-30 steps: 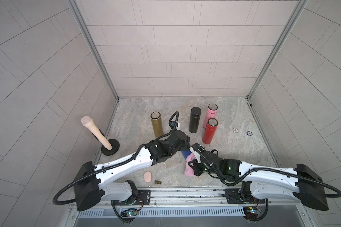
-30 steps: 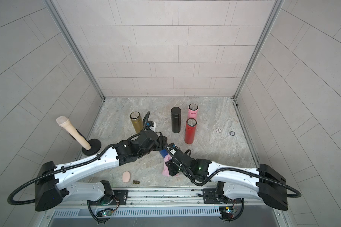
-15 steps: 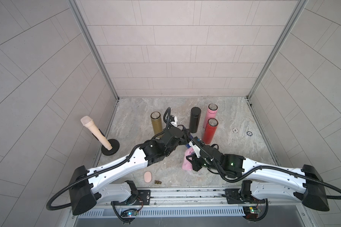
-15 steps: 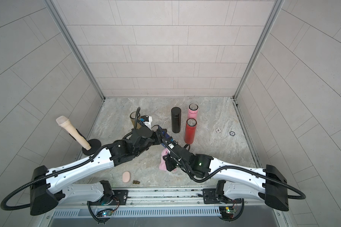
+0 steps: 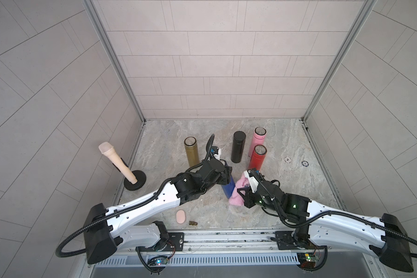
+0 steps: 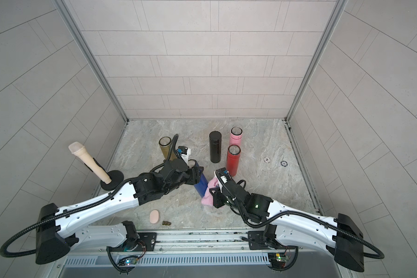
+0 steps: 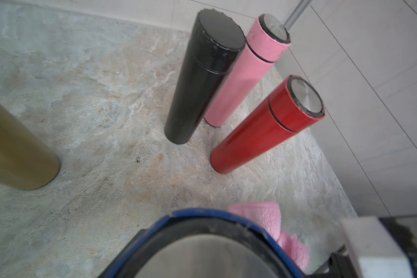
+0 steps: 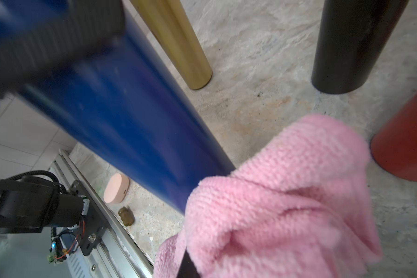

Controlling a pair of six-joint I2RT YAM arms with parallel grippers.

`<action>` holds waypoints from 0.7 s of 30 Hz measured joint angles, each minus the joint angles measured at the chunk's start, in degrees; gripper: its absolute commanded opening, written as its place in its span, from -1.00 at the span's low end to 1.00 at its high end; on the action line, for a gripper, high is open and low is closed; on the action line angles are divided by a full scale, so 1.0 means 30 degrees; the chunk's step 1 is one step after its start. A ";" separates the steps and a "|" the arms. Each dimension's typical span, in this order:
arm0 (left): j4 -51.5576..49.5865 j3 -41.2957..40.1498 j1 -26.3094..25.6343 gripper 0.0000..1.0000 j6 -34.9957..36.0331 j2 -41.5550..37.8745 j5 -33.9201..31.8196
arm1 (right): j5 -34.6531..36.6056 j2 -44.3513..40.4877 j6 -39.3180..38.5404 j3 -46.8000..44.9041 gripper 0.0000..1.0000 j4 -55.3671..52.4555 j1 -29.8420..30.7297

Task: Wipe the surface of the thermos
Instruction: Wipe the dirt from the surface of the thermos.

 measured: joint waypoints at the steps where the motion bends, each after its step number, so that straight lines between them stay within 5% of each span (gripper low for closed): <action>1: 0.0080 0.0000 0.0000 -1.00 0.0335 0.0000 0.0379 | -0.0299 0.0000 -0.0058 0.0291 -1.00 0.0189 -0.0262; 8: 0.0692 0.0000 0.0124 -1.00 0.4051 -0.0189 0.2506 | -0.3140 -0.0095 -0.0058 0.1632 -1.00 0.1574 -0.2382; 21: 0.1035 -0.0102 0.0000 -1.00 1.0069 -0.1268 0.7322 | -0.5085 0.1239 0.1515 -0.2208 -1.00 0.3133 -0.4138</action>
